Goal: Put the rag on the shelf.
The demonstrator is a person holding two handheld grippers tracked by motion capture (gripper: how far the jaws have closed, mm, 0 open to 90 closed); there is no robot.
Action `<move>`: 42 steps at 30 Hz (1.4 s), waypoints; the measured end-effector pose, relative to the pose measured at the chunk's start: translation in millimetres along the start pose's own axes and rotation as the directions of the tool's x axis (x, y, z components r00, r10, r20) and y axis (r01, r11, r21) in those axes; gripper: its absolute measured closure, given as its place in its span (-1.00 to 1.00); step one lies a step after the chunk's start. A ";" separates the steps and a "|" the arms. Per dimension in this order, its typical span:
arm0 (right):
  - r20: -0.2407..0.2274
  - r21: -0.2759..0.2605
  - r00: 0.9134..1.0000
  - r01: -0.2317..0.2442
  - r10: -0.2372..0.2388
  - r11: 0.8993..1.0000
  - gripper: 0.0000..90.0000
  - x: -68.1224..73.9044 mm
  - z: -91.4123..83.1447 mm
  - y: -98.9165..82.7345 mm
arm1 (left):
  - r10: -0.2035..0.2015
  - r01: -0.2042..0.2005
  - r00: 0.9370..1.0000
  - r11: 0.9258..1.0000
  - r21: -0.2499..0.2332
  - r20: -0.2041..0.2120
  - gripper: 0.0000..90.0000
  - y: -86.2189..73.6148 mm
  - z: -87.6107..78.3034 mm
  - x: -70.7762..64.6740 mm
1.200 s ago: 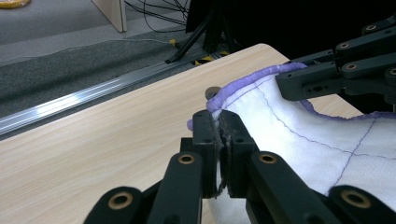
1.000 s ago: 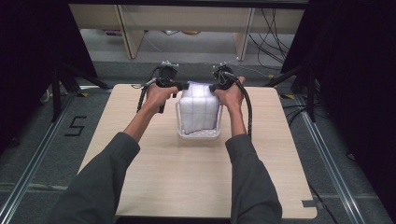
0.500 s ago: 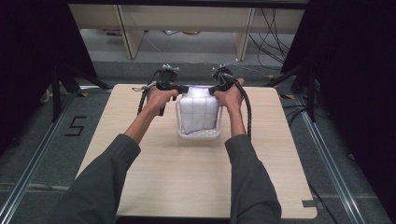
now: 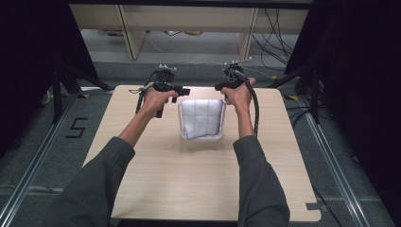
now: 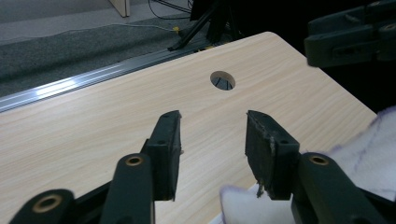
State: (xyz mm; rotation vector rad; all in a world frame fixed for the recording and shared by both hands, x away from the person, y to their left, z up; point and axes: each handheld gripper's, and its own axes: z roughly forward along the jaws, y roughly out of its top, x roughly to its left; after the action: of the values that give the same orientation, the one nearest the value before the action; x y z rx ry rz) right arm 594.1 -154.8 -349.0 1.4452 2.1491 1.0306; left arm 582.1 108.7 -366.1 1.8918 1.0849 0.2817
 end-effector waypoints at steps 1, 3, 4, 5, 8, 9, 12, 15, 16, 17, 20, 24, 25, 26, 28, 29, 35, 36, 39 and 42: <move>0.005 -0.007 1.000 0.000 0.000 1.000 0.13 -1.6 -2.5 0.0 | -0.006 0.006 1.000 1.000 -0.002 -0.001 0.19 -0.2 -2.0 0.1; 0.007 -0.008 1.000 0.003 -0.002 1.000 0.13 -5.1 -10.2 -0.1 | -0.007 0.007 1.000 1.000 0.007 0.004 0.13 -1.1 -6.2 0.3; 0.007 -0.008 1.000 0.003 -0.002 1.000 0.13 -5.1 -10.2 -0.1 | -0.007 0.007 1.000 1.000 0.006 0.006 0.13 -1.4 -7.8 0.4; 0.004 -0.020 1.000 0.004 -0.004 1.000 0.13 -5.7 -15.7 -0.3 | -0.013 0.013 1.000 1.000 0.001 0.007 0.07 -1.6 -13.0 0.1; -0.011 -0.032 1.000 0.014 -0.014 0.999 0.10 -5.4 -21.6 0.3 | -0.025 0.025 1.000 1.000 -0.006 0.019 -0.01 -1.3 -18.1 0.9; -0.011 -0.034 1.000 0.013 -0.013 0.999 0.09 -3.4 -24.0 0.2 | -0.040 0.040 0.999 0.999 -0.018 0.023 -0.01 -1.7 -21.3 0.5; -0.024 -0.045 0.999 0.037 -0.038 0.998 0.06 0.0 -34.2 -0.6 | -0.028 0.028 0.999 1.000 -0.009 0.026 -0.11 -3.2 -31.1 0.6; -0.052 -0.066 0.998 0.037 -0.041 0.997 -0.02 5.6 -45.1 -5.8 | -0.028 0.028 0.999 1.000 -0.014 0.031 -0.18 -8.1 -42.7 -1.3; -0.052 -0.066 0.998 0.037 -0.041 0.997 -0.02 5.6 -45.1 -5.8 | -0.028 0.028 0.999 1.000 -0.014 0.031 -0.18 -8.1 -42.7 -1.3; -0.062 -0.054 0.997 0.039 -0.042 0.998 -0.05 7.6 -48.9 -9.6 | -0.026 0.026 0.999 0.999 -0.024 0.038 -0.19 -11.8 -47.3 -4.0; -0.057 -0.063 0.998 0.038 -0.041 0.997 -0.08 7.9 -55.0 -14.5 | -0.015 0.017 0.999 1.000 -0.025 0.052 -0.22 -17.8 -55.2 -7.9; -0.078 -0.082 0.995 0.059 -0.065 0.995 -0.11 10.0 -66.3 -20.5 | -0.002 0.006 0.997 0.999 -0.041 0.083 -0.25 -26.8 -70.2 -12.9; -0.078 -0.081 0.994 0.064 -0.070 0.995 -0.12 11.2 -69.4 -22.3 | -0.005 0.011 0.996 0.998 -0.056 0.094 -0.25 -29.5 -74.0 -13.7; -0.080 -0.093 0.993 0.074 -0.081 0.993 -0.12 11.9 -72.3 -24.2 | -0.005 0.011 0.996 0.998 -0.056 0.094 -0.25 -29.5 -74.0 -13.7; -0.088 -0.095 0.993 0.077 -0.085 0.993 -0.13 14.5 -78.4 -28.5 | -0.007 0.015 0.993 0.998 -0.069 0.115 -0.26 -37.7 -81.7 -15.6; -0.091 -0.100 0.992 0.075 -0.084 0.992 -0.13 16.1 -80.0 -30.6 | -0.011 0.019 0.993 0.997 -0.070 0.120 -0.26 -41.0 -83.5 -17.0; -0.106 -0.105 0.989 0.094 -0.105 0.990 -0.13 20.3 -89.2 -44.2 | -0.006 0.017 0.988 0.997 -0.072 0.152 -0.29 -54.0 -95.1 -21.3; -0.111 -0.111 0.988 0.096 -0.108 0.989 -0.14 21.9 -92.8 -50.1 | -0.005 0.017 0.988 0.997 -0.078 0.151 -0.31 -57.0 -96.3 -22.6; -0.120 -0.110 0.986 0.101 -0.114 0.989 -0.15 23.3 -96.3 -55.3 | 0.012 -0.001 0.987 0.998 -0.070 0.158 -0.31 -66.4 -100.0 -26.6; -0.130 -0.124 0.983 0.111 -0.127 0.986 -0.16 24.9 -100.8 -65.6 | 0.025 -0.012 0.986 0.997 -0.081 0.165 -0.34 -80.0 -104.7 -31.2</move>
State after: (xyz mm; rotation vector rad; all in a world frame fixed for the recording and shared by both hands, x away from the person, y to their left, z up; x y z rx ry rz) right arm 476.9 -183.9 -326.6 1.2089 2.2000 1.2201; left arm 458.1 162.9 -364.0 1.8204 0.9313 0.1723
